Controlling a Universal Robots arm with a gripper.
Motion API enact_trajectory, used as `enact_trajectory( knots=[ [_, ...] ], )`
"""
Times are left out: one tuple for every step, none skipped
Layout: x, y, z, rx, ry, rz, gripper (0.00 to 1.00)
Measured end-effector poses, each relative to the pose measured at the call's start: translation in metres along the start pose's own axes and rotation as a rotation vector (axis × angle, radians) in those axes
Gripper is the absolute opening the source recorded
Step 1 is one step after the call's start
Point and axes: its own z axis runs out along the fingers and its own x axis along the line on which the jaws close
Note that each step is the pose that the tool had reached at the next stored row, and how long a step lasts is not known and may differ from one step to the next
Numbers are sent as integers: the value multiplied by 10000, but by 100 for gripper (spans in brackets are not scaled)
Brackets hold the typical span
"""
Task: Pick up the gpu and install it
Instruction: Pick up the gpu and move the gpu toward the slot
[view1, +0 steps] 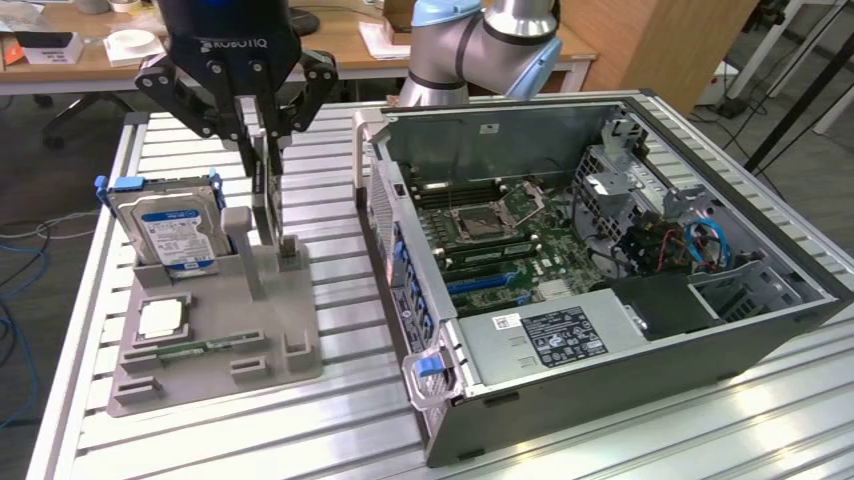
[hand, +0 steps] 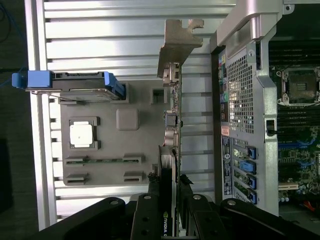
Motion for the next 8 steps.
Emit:
enact_trajectory(
  knots=[
    [-1, 0, 0, 1, 0, -1, 26],
    [-5, 0, -1, 1, 1, -2, 26],
    [-11, 0, -1, 2, 2, -2, 26],
    [-19, 1, 0, 1, 2, -2, 26],
    [-27, 2, 1, 0, 2, 0, 26],
    [-35, 2, 1, 1, 4, -1, 26],
    [-44, 3, 1, 1, 5, 0, 26],
    [-55, 3, 1, 1, 7, 0, 26]
  ],
)
